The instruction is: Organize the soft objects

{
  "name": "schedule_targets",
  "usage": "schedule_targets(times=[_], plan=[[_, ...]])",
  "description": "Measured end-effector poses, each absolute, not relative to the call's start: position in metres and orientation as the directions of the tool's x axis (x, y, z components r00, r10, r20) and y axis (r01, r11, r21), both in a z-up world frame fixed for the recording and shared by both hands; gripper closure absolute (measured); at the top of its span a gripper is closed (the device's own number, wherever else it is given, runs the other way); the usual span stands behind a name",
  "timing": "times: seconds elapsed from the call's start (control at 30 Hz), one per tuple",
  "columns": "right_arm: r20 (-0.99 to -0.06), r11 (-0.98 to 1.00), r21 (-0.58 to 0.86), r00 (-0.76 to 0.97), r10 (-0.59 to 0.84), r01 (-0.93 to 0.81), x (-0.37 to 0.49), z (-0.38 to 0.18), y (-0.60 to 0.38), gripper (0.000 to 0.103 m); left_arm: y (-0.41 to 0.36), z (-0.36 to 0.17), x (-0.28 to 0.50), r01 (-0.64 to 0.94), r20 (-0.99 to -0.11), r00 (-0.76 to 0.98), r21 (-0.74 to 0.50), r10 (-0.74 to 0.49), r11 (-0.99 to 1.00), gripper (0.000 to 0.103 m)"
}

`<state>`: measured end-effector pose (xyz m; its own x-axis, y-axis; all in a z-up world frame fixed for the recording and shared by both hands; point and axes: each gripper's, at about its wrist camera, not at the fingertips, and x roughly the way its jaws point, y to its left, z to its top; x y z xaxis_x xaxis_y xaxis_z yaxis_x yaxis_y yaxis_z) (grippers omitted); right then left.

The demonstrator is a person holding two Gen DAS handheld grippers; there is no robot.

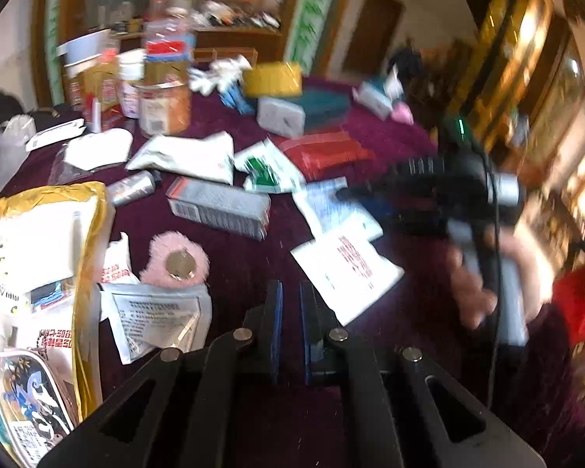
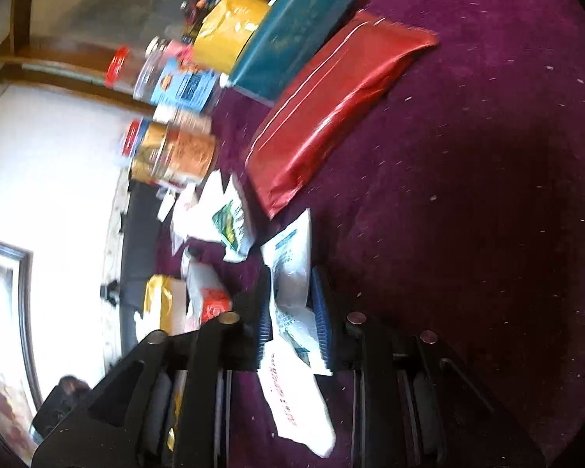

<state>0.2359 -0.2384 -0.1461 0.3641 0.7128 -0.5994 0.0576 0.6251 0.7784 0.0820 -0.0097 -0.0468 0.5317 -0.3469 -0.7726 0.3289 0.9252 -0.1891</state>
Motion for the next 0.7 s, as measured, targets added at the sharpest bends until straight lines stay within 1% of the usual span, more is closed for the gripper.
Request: schedule_targets(times=[0.07, 0.13, 0.2, 0.23, 0.27, 0.3, 0.4, 0.47, 0.53, 0.6, 0.7], plan=[[-0.592, 0.623, 0.781, 0.364, 0.719, 0.04, 0.237, -0.146, -0.234, 0.061, -0.018, -0.046, 0.079, 0.341, -0.778, 0.534, -0.159, -0.33, 0.927, 0.095], [-0.596, 0.644, 0.765, 0.373, 0.711, -0.004, 0.238, -0.141, -0.226, 0.057, -0.028, -0.047, 0.079, 0.359, -0.788, 0.529, -0.129, -0.315, 0.924, 0.095], [-0.609, 0.677, 0.733, 0.384, 0.694, -0.062, 0.236, -0.137, -0.218, 0.057, -0.034, -0.049, 0.08, 0.359, -0.793, 0.528, -0.115, -0.303, 0.926, 0.095], [-0.631, 0.71, 0.698, 0.386, 0.673, -0.095, 0.237, -0.133, -0.213, 0.059, -0.035, -0.051, 0.081, 0.363, -0.797, 0.521, -0.117, -0.305, 0.925, 0.095], [-0.657, 0.741, 0.661, 0.387, 0.647, -0.116, 0.235, -0.131, -0.21, 0.073, -0.036, -0.054, 0.083, 0.361, -0.802, 0.516, -0.115, -0.301, 0.926, 0.095], [-0.709, 0.8, 0.583, 0.393, 0.585, -0.138, 0.234, -0.129, -0.204, 0.082, -0.037, -0.056, 0.084, 0.352, -0.809, 0.513, -0.106, -0.287, 0.93, 0.095], [-0.731, 0.816, 0.557, 0.377, 0.569, -0.152, 0.237, -0.129, -0.203, 0.083, -0.04, -0.062, 0.088, 0.337, -0.821, 0.507, -0.093, -0.264, 0.937, 0.095], [-0.721, 0.802, 0.583, 0.373, 0.584, -0.128, 0.237, -0.131, -0.208, 0.084, -0.046, -0.065, 0.089, 0.346, -0.834, 0.491, -0.079, -0.252, 0.935, 0.095], [-0.678, 0.743, 0.663, 0.351, 0.646, -0.088, 0.241, -0.136, -0.218, 0.087, -0.055, -0.066, 0.088, 0.365, -0.834, 0.495, -0.057, -0.245, 0.929, 0.095], [-0.639, 0.697, 0.713, 0.339, 0.691, -0.076, 0.239, -0.138, -0.223, 0.087, -0.068, -0.068, 0.085, 0.395, -0.834, 0.501, -0.018, -0.232, 0.918, 0.095], [-0.61, 0.663, 0.745, 0.326, 0.722, -0.073, 0.24, -0.14, -0.222, 0.087, -0.084, -0.072, 0.08, 0.428, -0.829, 0.517, 0.036, -0.212, 0.903, 0.094]])
